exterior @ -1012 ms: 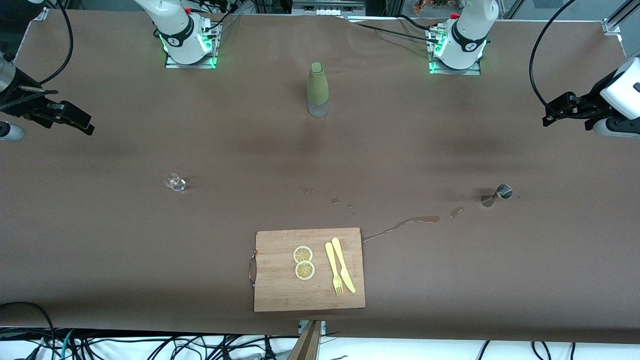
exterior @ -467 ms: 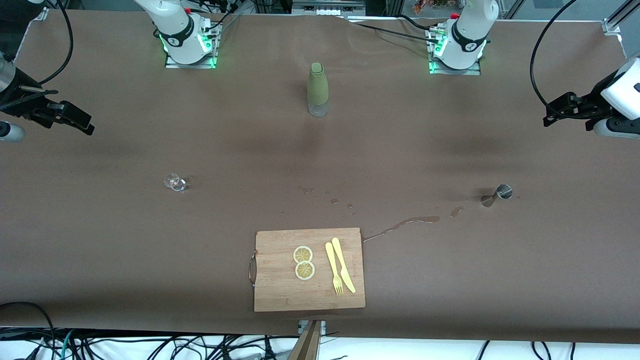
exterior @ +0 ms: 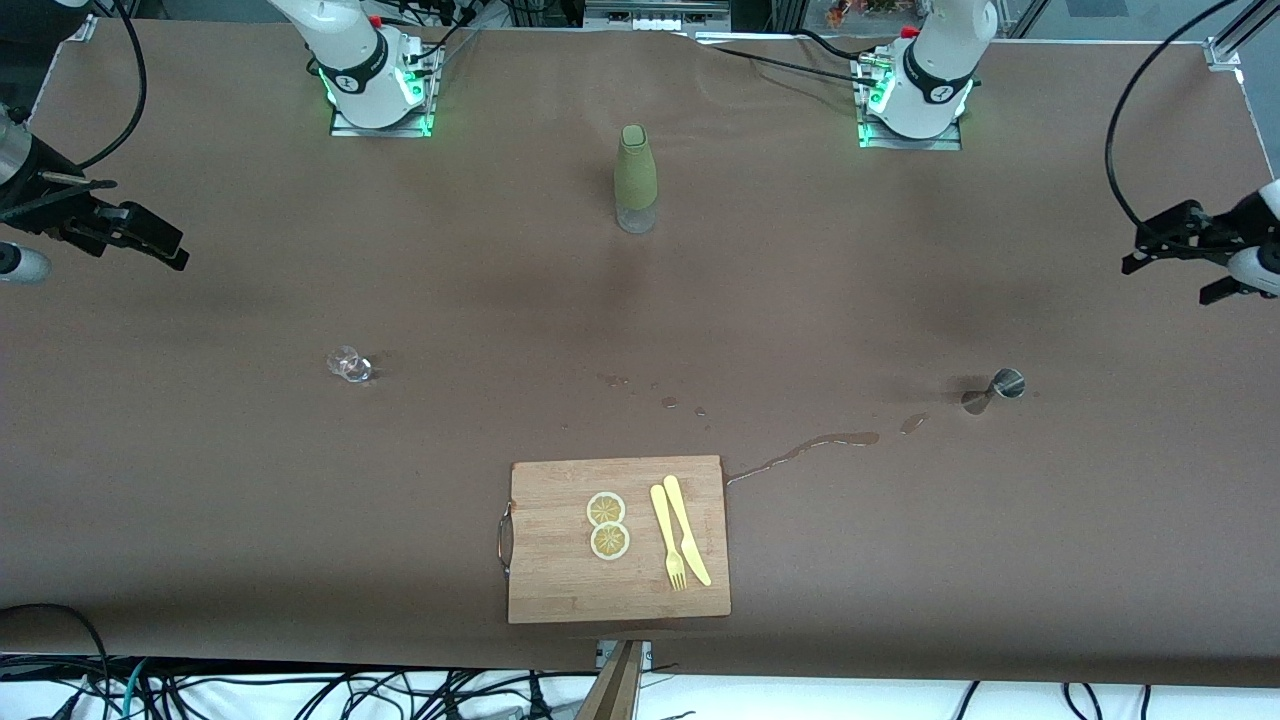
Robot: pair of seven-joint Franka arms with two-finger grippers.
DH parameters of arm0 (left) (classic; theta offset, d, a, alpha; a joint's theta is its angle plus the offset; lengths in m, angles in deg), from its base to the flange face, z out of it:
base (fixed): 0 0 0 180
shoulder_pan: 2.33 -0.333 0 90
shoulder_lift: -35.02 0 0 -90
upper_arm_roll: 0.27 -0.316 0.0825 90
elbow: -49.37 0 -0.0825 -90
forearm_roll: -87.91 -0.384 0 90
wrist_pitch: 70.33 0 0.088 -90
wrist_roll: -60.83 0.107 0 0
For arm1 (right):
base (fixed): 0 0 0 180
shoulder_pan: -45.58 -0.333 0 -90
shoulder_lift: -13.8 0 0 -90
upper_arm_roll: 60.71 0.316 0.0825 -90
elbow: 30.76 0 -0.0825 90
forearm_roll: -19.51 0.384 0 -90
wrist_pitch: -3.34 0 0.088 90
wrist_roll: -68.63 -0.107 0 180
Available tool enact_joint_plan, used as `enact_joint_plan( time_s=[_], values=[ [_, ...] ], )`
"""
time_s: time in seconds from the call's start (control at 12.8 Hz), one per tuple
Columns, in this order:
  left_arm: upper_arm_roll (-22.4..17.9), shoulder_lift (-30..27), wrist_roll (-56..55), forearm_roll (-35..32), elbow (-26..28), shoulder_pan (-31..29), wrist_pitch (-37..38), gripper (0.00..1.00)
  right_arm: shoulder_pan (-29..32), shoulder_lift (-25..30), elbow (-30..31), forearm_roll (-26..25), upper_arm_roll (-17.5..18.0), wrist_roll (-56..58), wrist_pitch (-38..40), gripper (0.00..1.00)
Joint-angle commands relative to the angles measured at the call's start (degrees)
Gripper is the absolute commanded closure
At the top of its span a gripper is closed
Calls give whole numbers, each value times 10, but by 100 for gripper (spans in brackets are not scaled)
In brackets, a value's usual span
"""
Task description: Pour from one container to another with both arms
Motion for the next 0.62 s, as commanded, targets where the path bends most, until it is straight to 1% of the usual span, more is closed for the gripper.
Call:
enact_joint_plan(
  time_s=[0.0,0.08,0.31,0.55],
  values=[
    [4,57,158,64,-25,-52,-19,0,-1,1,-2,8,1,-5,1,0],
    [4,76,224,91,-25,-75,-32,0,-1,1,-2,7,0,-4,3,0],
    [4,135,417,171,-25,-117,-46,0,-1,-9,-2,2,1,18,8,0],
    [4,199,614,247,-25,-146,-56,0,5,-17,-2,5,-7,192,10,0]
  ],
)
